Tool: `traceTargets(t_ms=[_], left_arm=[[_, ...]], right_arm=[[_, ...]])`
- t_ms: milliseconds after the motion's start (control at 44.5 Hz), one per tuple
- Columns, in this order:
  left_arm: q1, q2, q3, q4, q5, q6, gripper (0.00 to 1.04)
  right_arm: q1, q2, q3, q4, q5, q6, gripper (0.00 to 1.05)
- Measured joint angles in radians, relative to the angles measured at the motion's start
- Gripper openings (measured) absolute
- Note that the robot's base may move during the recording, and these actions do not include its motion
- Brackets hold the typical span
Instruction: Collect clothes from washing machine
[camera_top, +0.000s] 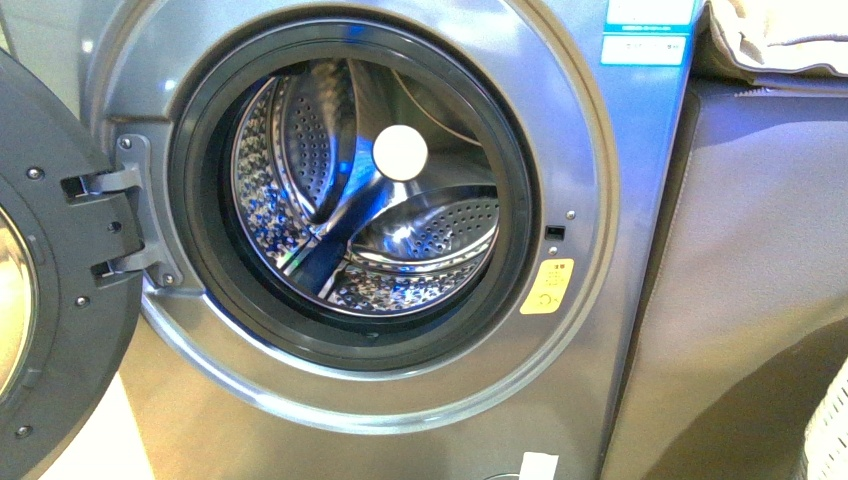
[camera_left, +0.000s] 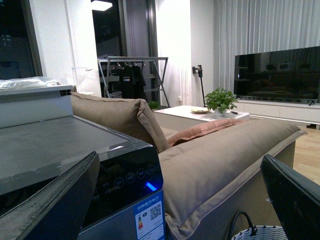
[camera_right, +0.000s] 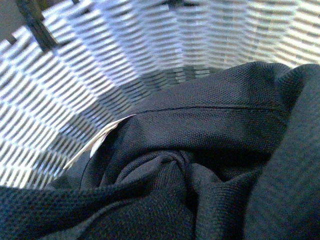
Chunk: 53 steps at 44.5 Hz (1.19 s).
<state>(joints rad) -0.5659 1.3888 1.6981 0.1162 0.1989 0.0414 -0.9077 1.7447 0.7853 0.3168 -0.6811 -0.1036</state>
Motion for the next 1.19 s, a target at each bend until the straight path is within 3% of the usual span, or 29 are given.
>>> traceTargets(t_ms=[247, 450, 585, 719, 1012, 1192], left_arm=[[0.000, 0.000, 0.000, 0.000, 0.002, 0.000, 0.98], [0.000, 0.000, 0.000, 0.000, 0.002, 0.000, 0.98], [0.000, 0.000, 0.000, 0.000, 0.002, 0.000, 0.98], [0.000, 0.000, 0.000, 0.000, 0.002, 0.000, 0.98], [0.000, 0.000, 0.000, 0.000, 0.002, 0.000, 0.98], [0.000, 0.000, 0.000, 0.000, 0.002, 0.000, 0.98]], right_arm=[[0.131, 0.184, -0.055, 0.195, 0.105, 0.020, 0.07], [0.278, 0.240, -0.056, 0.272, 0.207, 0.098, 0.45], [0.360, 0.147, -0.078, 0.283, 0.217, 0.150, 0.77], [0.393, -0.009, -0.086, 0.273, 0.210, 0.181, 0.99], [0.486, -0.369, -0.114, 0.253, 0.189, 0.257, 0.97], [0.636, -0.695, -0.203, 0.298, 0.238, 0.293, 0.97]])
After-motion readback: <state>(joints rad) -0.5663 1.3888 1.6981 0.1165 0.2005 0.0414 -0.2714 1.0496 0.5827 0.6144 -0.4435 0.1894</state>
